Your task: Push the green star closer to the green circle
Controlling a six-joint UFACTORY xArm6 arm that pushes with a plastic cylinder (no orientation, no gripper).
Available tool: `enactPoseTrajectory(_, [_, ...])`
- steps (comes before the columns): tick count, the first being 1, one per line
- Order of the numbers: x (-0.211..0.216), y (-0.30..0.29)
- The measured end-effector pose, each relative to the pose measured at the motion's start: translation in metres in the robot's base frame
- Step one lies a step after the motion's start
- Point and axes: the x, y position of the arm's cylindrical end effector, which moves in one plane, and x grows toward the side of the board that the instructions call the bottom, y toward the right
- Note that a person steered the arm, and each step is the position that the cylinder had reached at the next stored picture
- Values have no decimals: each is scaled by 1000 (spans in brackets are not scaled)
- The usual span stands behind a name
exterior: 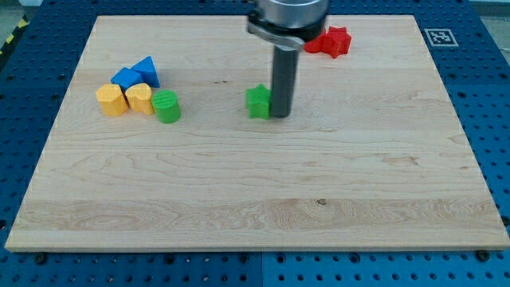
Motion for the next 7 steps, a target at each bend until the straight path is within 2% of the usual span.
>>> enactPoseTrajectory(2, [-7,-60])
enactPoseTrajectory(4, [-21,-14])
enactPoseTrajectory(5, [-32,-8])
enactPoseTrajectory(7, [-32,-49])
